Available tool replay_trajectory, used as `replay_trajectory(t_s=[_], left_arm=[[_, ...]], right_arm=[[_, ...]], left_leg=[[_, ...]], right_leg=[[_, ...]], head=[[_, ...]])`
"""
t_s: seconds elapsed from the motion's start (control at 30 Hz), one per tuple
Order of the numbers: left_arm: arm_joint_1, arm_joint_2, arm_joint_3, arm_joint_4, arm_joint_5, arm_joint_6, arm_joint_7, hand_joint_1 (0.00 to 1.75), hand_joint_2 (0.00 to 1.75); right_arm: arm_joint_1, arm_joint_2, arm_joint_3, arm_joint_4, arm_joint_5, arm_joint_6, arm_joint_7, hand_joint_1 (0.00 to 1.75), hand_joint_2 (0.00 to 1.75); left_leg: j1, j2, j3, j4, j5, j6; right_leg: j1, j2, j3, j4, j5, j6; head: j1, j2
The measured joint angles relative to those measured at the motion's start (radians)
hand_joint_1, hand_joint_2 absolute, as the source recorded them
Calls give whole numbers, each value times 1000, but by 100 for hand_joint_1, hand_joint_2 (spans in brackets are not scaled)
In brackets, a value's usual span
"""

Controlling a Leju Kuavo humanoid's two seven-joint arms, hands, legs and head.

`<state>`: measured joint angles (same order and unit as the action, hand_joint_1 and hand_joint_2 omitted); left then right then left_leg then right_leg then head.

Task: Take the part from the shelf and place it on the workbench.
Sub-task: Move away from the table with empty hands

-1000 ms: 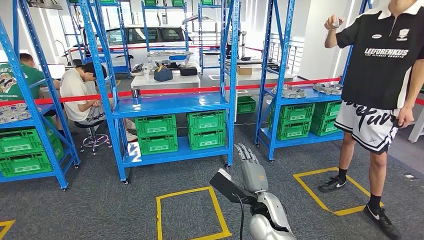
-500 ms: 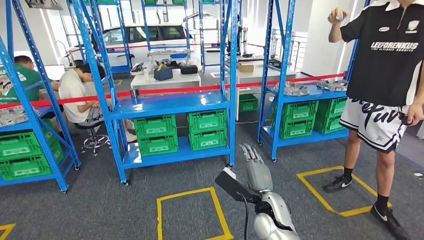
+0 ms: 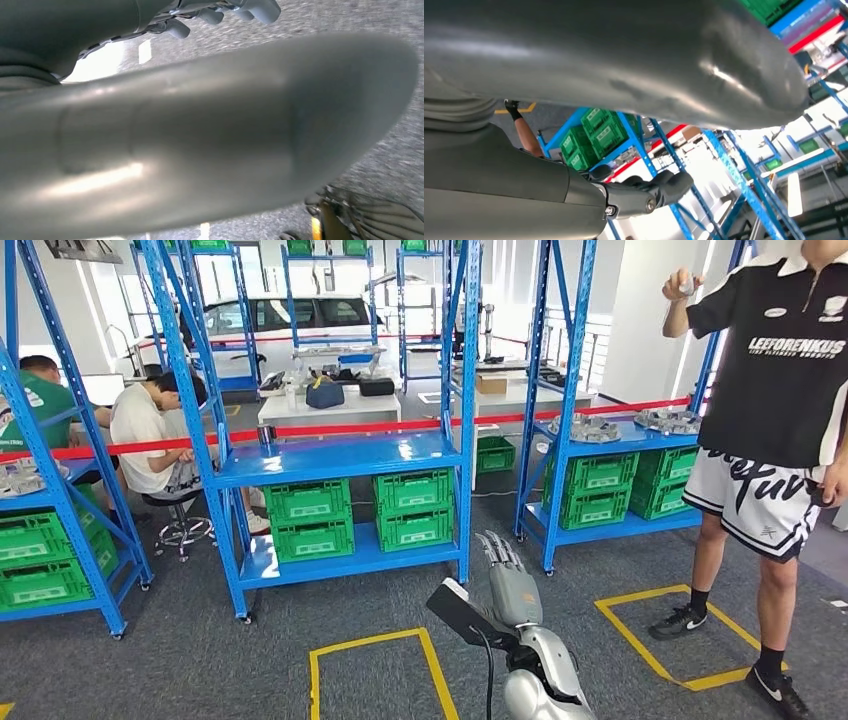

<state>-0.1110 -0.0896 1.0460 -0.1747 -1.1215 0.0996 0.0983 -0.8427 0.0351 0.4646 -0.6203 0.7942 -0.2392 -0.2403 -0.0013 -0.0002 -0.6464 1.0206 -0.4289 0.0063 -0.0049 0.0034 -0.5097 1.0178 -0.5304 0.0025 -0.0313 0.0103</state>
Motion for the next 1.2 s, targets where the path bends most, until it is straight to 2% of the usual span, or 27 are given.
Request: replay_trajectory(t_s=[0.1, 0.13, 0.2, 0.23, 0.27, 0.3, 0.33, 0.37, 0.4, 0.43, 0.5, 0.53, 0.57, 0.63, 0.7, 0.73, 0.77, 0.8, 0.87, 0.9, 0.93, 1.03, 1.1, 1.13, 1.2], left_arm=[[0, -1, 0, 0, 0, 0, -1, 0, 0], [-2, -2, 0, 0, -1, 0, -2, 0, 0], [-6, -3, 0, 0, -4, 0, -3, 0, 0], [-8, -4, 0, -1, -5, 0, -3, 0, 0], [-8, -5, 0, -1, -6, 0, -3, 0, 0], [-7, -6, 0, 0, -6, 0, -3, 0, 0], [-7, -8, 0, 0, -6, 0, -3, 0, 0], [-7, -10, 0, 0, -6, 0, -3, 0, 0], [-9, -11, 0, 0, -6, 0, -2, 0, 0], [-10, -13, 0, 0, -6, 1, -2, 0, 0], [-11, -14, 0, 0, -6, 3, -1, 0, 0], [-11, -15, 0, 0, -6, 3, -1, 0, 0], [-12, -16, 0, 0, -6, 4, -1, 0, 0], [-14, -17, 0, 0, -6, 4, 0, 0, 0], [-14, -18, 0, 0, -6, 4, 0, 0, 0], [-12, -18, 0, 0, -6, 4, 0, 0, 0], [-10, -18, 0, 0, -6, 4, -1, 0, 0], [-9, -18, 0, -1, -6, 4, -2, 0, 0], [-8, -17, 0, -1, -7, 4, -3, 0, 0], [-9, -17, 0, -1, -7, 4, -3, 0, 0], [-9, -17, 0, -1, -8, 4, -3, 0, 0], [-8, -17, 0, -2, -7, 4, -7, 0, 0], [-9, -16, 0, -2, -6, 4, -11, 0, 0], [-9, -16, 0, -2, -6, 4, -11, 0, 0], [-10, -14, 0, -3, -6, 4, -12, 0, 0]], right_arm=[[-1, 0, 0, 0, 0, -1, 1, 0, 0], [-3, -1, 0, 0, 1, -2, 1, 0, 0], [1, -5, 0, 0, 4, -5, 2, 0, 0], [4, -8, 0, 1, 5, -5, 2, 0, 0], [9, -11, 0, 1, 6, -5, 2, 0, 0], [11, -13, 0, 2, 6, -5, 2, 0, 0], [12, -16, 0, 2, 7, -5, 2, 0, 0], [11, -18, 0, 3, 7, -5, 2, 0, 0], [11, -20, 0, 4, 8, -5, 2, 0, 0], [12, -21, 0, 5, 8, -7, 2, 0, 0], [13, -21, 0, 6, 9, -11, 3, 0, 0], [13, -21, -1, 6, 9, -13, 3, 0, 0], [12, -22, -1, 5, 9, -14, 3, 0, 0], [11, -21, -1, 5, 10, -16, 2, 0, 0], [16, -21, -1, 5, 11, -16, 3, 0, 0], [20, -21, -1, 5, 12, -16, 4, 0, 0], [23, -21, -1, 5, 13, -16, 6, 0, 0], [25, -21, -1, 5, 14, -17, 9, 0, 0], [27, -21, -2, 5, 20, -17, 16, 0, 0], [27, -21, -2, 5, 22, -18, 18, 0, 0], [27, -21, -3, 5, 24, -18, 20, 0, 0], [32, -21, -10, 5, 28, -21, 17, 0, 0], [32, -21, -17, 5, 31, -23, 15, 0, 0], [33, -20, -19, 5, 32, -23, 14, 0, 0], [39, -20, -21, 6, 32, -23, 13, 0, 0]], left_leg=[[2, -2, 14, -3, -2, 5], [3, -3, 24, -4, -7, 10], [4, -7, 50, -7, -27, 20], [3, -9, 62, -6, -39, 23], [2, -11, 74, -5, -50, 22], [2, -12, 86, -4, -60, 20], [1, -13, 94, -2, -71, 17], [0, -15, 103, -1, -80, 14], [0, -15, 109, -1, -89, 8], [0, -16, 115, 1, -94, 2], [0, -16, 126, 9, -97, -10], [0, -15, 123, 26, -94, -15], [0, -14, 107, 56, -93, -20], [4, -9, 40, 160, -109, -32], [8, -7, -39, 259, -156, -39], [8, -6, -66, 277, -172, -40], [8, -6, -75, 261, -168, -39], [8, -5, -69, 216, -140, -37], [6, -3, -35, 86, -43, -29], [4, -2, -21, 40, -17, -24], [1, -1, -12, 13, -1, -17], [2, -2, 12, -2, -2, 5], [5, -4, 31, -7, -6, 17], [5, -4, 37, -8, -11, 21], [5, -6, 50, -8, -27, 25]], right_leg=[[-1, 0, -2, 11, -5, 3], [-2, 0, -29, 58, -15, 7], [-4, 0, -129, 195, -54, 15], [-3, 0, -179, 242, -67, 17], [-3, 0, -202, 238, -59, 16], [-3, 0, -198, 188, -23, 13], [-2, 0, -186, 123, 31, 8], [2, -1, -174, 68, 69, 3], [5, -1, -161, 29, 96, -2], [9, -1, -155, 12, 106, -7], [9, 1, -139, 9, 98, -18], [6, 1, -129, 6, 96, -24], [3, 2, -119, 4, 92, -31], [0, 2, -101, 2, 81, -38], [0, 3, -86, 2, 65, -40], [0, 3, -75, 2, 56, -39], [0, 4, -64, 2, 46, -38], [0, 4, -51, 2, 37, -37], [1, 3, -28, 3, 17, -31], [2, 3, -21, 2, 9, -27], [2, 3, -16, 0, 3, -21], [4, 3, -11, 17, 5, -2], [2, 2, -47, 87, 3, 6], [1, 1, -86, 144, -8, 10], [-1, 1, -173, 253, -60, 16]], head=[[0, 0], [1, 0], [3, 0], [4, 0], [5, 0], [5, 0], [4, 0], [4, 0], [5, 0], [6, 0], [10, 0], [11, 0], [11, 0], [12, 0], [12, 0], [12, 0], [12, 0], [12, 0], [11, 0], [11, 0], [11, 0], [10, 0], [11, 0], [11, 0], [11, 0]])
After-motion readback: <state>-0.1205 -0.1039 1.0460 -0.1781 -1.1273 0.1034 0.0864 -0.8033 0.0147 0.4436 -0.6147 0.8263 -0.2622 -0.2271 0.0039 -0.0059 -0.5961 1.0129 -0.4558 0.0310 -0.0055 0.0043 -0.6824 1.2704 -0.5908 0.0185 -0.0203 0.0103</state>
